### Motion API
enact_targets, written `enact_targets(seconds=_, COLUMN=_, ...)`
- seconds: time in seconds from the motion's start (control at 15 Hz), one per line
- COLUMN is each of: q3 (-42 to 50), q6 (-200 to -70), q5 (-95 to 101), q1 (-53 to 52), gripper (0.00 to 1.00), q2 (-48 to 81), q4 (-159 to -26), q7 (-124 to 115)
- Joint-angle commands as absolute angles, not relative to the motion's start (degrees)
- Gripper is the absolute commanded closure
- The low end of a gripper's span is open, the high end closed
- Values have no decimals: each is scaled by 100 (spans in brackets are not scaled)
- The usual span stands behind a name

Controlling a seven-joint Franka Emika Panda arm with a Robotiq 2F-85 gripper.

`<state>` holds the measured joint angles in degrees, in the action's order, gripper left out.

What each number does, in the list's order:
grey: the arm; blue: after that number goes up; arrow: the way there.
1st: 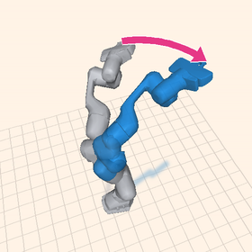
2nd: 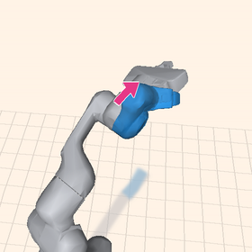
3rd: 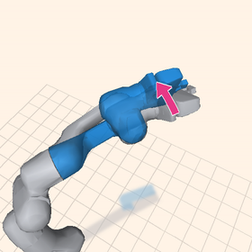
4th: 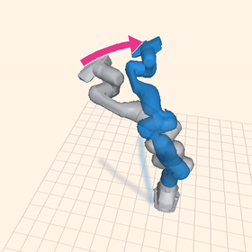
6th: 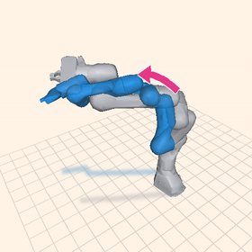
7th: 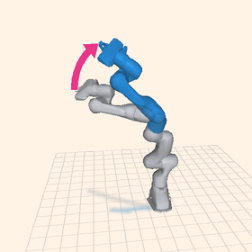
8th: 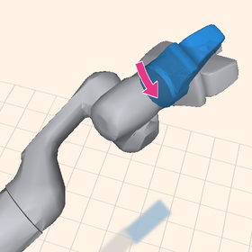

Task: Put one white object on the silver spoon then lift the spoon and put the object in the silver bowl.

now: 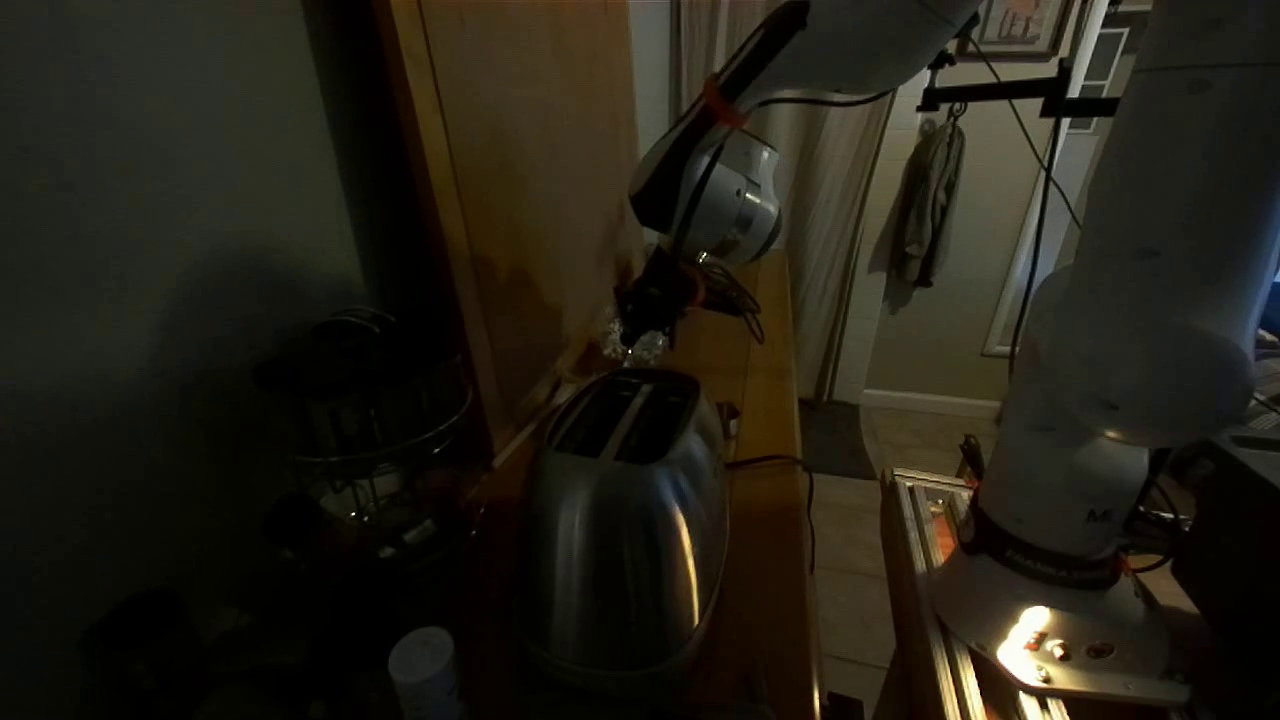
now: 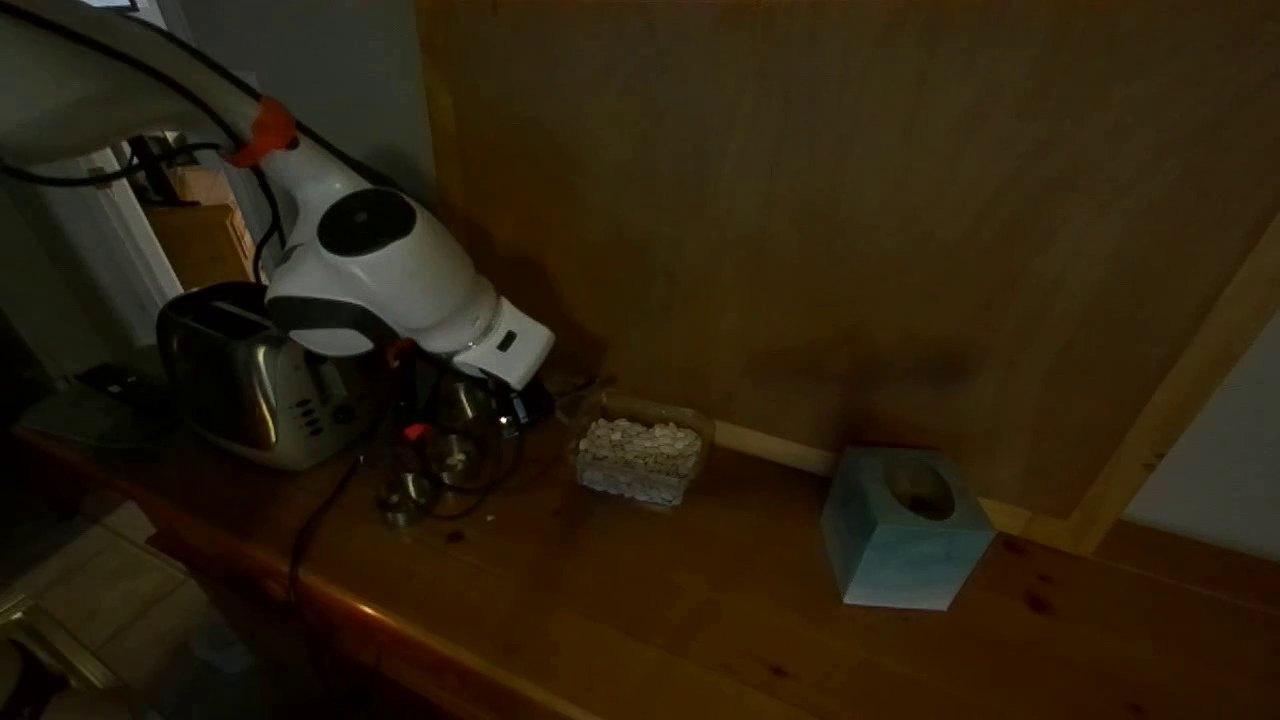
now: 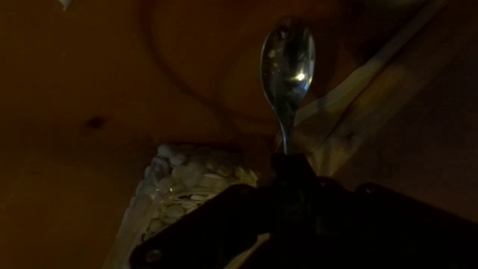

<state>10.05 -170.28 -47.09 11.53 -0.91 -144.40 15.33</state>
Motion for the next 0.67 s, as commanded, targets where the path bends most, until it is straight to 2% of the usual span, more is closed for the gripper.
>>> enact_targets(seconds=0.0, q3=1018, q6=-16992, q5=-4496, q1=1154, gripper=93, q2=-103, q4=-14429, q7=1332)
enact_targets(seconds=0.2, q3=1019, q6=-16953, q5=-4388, q1=1154, gripper=93, q2=-118, q4=-14414, q7=1231)
enact_targets(seconds=0.27, q3=1021, q6=-16948, q5=-4386, q1=1154, gripper=98, q2=-118, q4=-14413, q7=1231)
enact_targets(seconds=0.6, q3=1045, q6=-16897, q5=-4215, q1=1195, gripper=98, q2=-306, q4=-14404, q7=938)
